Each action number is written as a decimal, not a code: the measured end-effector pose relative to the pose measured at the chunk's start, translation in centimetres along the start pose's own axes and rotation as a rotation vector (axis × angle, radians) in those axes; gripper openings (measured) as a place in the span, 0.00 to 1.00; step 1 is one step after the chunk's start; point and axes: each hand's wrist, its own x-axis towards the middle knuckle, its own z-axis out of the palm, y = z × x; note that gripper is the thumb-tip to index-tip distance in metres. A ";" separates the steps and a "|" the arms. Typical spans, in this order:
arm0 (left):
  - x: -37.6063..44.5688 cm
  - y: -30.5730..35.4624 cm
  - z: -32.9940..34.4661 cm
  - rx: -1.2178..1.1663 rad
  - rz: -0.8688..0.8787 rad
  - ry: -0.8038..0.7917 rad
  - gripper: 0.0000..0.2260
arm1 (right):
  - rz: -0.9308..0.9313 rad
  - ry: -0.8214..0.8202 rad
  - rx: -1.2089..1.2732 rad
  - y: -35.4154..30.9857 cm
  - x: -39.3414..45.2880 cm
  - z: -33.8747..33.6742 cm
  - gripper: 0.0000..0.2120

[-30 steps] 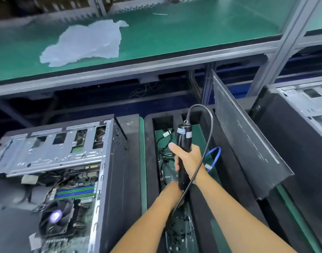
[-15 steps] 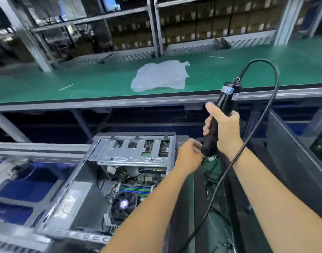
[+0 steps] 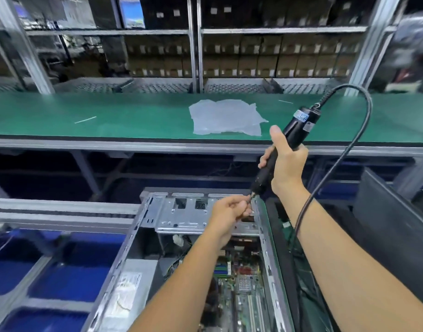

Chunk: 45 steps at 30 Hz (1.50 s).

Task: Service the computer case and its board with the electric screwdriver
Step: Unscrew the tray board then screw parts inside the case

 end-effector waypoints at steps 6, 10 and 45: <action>0.5 0.0 -2.1 0.002 -0.022 -0.003 0.09 | -0.012 -0.013 -0.070 1.4 -0.5 1.8 0.14; 1.1 -0.4 -2.3 0.031 -0.039 -0.008 0.11 | -0.008 -0.008 -0.103 1.9 -0.4 1.8 0.15; 4.7 -2.7 -1.0 0.143 -0.029 0.010 0.09 | -0.003 -0.009 -0.133 4.8 2.7 -0.3 0.13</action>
